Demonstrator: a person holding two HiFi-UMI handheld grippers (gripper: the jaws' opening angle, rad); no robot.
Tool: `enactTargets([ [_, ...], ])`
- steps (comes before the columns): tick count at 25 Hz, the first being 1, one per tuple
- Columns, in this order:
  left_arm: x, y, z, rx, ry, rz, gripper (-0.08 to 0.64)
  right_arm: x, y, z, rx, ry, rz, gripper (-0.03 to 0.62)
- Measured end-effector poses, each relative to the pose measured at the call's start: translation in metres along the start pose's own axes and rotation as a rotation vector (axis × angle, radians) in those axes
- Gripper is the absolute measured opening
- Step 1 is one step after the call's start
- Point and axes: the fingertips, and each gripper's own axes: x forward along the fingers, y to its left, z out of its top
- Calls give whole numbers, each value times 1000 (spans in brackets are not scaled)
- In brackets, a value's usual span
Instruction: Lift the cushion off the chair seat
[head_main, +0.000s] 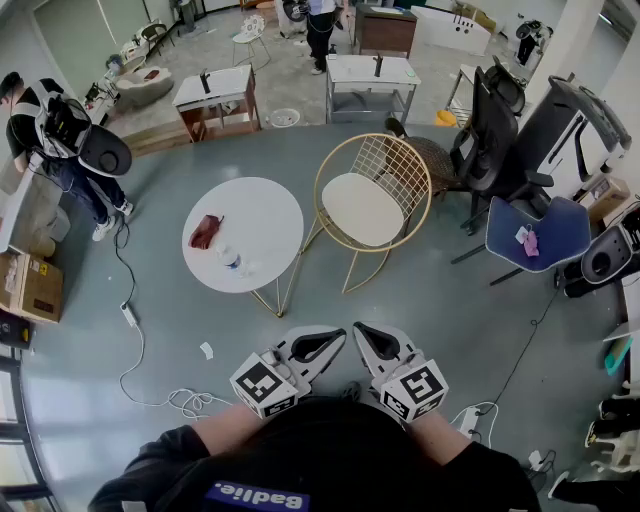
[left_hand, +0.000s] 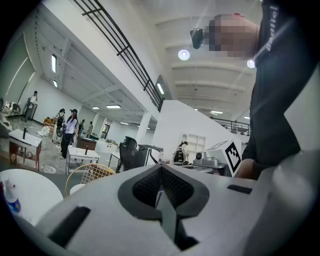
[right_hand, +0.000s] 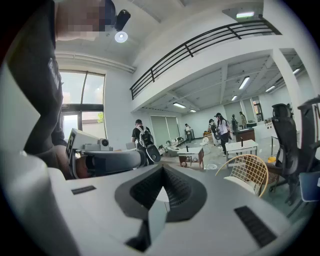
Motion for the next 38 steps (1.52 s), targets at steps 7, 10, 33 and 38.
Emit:
enactTargets([
  [7,7,-4,2,7,2,9,14,-5,-3,2,3,-8,10,25],
  [10,10,-4,3,7,4,12,14,-5,-6,0,13,-3,14,25],
  [33,15,72,8,34,-40,64,14,59,-45,-7,5,38,28,26],
  [38,18,124,16,30,3,11,14,100,-69,2,-16,49,-68,26],
])
